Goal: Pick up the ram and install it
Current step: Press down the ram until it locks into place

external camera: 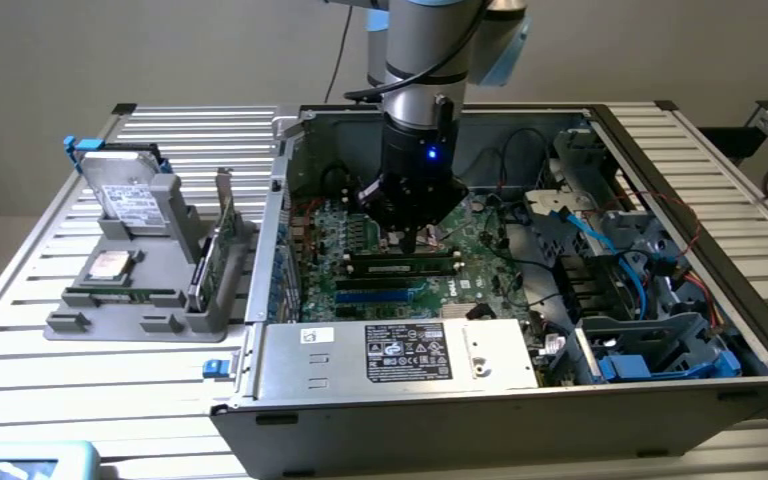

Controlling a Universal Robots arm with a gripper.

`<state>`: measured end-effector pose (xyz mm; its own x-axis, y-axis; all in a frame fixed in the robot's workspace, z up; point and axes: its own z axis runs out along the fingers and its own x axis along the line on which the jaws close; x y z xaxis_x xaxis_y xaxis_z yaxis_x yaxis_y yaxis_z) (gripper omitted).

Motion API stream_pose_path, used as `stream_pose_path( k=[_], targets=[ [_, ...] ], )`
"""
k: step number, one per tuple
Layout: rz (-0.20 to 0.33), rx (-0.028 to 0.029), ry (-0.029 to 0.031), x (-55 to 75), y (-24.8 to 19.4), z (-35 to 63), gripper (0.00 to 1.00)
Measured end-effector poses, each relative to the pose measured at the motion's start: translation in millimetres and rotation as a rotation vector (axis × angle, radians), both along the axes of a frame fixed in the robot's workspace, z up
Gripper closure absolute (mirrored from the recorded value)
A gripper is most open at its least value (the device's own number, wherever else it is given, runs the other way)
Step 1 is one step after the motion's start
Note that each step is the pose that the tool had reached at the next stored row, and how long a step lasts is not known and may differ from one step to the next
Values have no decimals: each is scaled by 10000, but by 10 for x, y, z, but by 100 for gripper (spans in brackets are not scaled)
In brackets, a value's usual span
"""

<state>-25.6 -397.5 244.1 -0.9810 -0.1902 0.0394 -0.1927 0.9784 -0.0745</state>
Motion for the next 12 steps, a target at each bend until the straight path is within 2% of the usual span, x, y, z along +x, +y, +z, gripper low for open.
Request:
stream_pose_path(
  k=[6,12],
  targets=[
    [-345,-7,-53,0,0,0,89],
    [-356,-6,-58,0,0,0,89]
  ],
)
